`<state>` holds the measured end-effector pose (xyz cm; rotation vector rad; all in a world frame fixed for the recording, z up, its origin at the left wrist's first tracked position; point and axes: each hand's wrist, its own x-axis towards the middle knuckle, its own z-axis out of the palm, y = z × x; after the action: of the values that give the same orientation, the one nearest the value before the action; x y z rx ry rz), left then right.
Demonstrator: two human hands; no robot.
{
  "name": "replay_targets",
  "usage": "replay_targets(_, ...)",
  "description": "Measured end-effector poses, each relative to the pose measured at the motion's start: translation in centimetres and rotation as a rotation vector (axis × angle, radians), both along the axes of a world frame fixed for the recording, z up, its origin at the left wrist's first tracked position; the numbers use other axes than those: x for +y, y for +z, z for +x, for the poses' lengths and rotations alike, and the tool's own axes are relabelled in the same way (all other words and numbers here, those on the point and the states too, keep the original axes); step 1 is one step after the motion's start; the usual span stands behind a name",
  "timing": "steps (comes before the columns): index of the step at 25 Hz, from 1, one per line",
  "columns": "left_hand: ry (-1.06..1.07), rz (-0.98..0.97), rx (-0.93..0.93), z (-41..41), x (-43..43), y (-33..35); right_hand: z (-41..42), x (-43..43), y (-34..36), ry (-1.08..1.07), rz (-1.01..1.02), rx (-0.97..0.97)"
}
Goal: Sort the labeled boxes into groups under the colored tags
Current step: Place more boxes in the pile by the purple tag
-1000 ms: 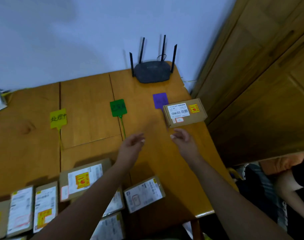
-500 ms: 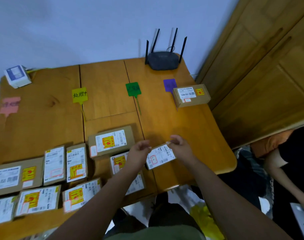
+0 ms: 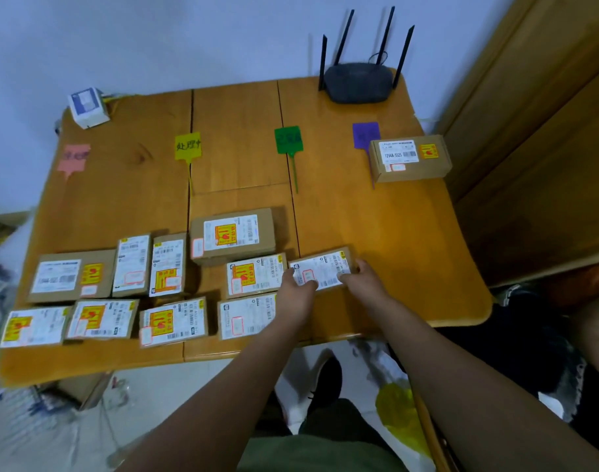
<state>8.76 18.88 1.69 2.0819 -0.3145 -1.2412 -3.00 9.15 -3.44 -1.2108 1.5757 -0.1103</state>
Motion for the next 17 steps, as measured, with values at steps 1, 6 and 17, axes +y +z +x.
replay_targets(1,0.010,0.007,-0.003,-0.4,-0.1,-0.1,0.0,0.0,-0.3,-0.039,0.012,-0.029)
replay_targets(6,0.164,0.036,0.160,-0.8,-0.3,-1.5,-0.5,-0.4,-0.5,-0.174,-0.073,-0.126)
replay_targets(17,-0.092,-0.329,0.162,5.9,0.9,8.8,4.8,-5.2,18.2,0.275,-0.351,-0.475)
